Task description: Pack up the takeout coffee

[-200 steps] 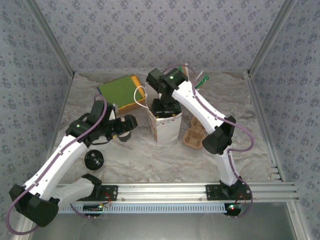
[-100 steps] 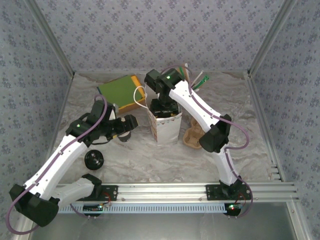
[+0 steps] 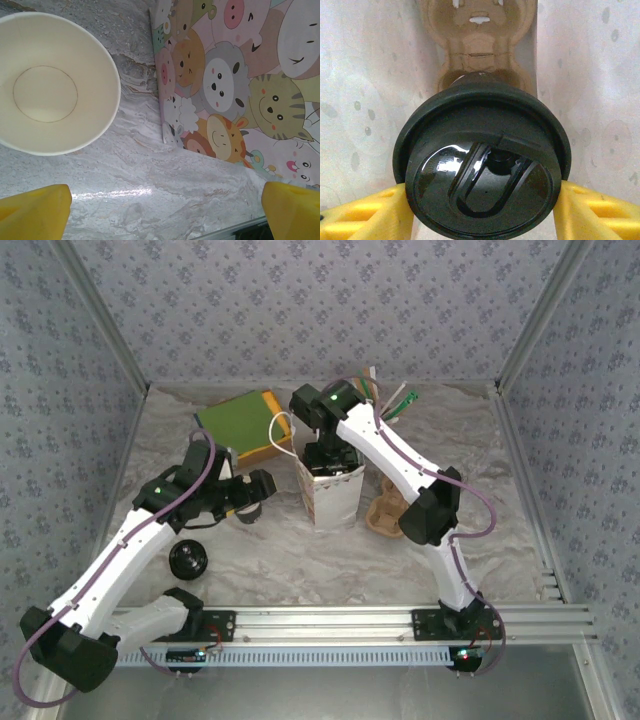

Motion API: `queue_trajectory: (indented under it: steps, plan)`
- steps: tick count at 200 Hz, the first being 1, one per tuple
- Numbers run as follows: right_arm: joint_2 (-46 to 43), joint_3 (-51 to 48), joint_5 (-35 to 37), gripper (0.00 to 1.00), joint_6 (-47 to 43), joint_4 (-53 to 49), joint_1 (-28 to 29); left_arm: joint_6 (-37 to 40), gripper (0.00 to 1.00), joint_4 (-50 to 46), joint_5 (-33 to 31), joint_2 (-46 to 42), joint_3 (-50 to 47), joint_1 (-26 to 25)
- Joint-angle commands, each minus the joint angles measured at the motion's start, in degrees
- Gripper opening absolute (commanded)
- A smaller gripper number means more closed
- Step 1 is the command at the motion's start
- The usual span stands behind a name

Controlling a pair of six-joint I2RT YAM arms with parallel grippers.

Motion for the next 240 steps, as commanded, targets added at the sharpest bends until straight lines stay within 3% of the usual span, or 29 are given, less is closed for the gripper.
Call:
queue_trajectory:
  steps: [1, 240]
  plan:
    - [-3.1, -1.0, 0.7, 0.68, -0.2, -11.1, 0.1, 0.8, 0.97, 0.9, 0.7, 0.1, 0.8, -0.4]
    - [-3.8, -3.2, -0.2, 0.68, -0.9, -11.2, -0.6, 1.3, 0.97, 1.4, 0.6, 0.3, 0.9, -0.8]
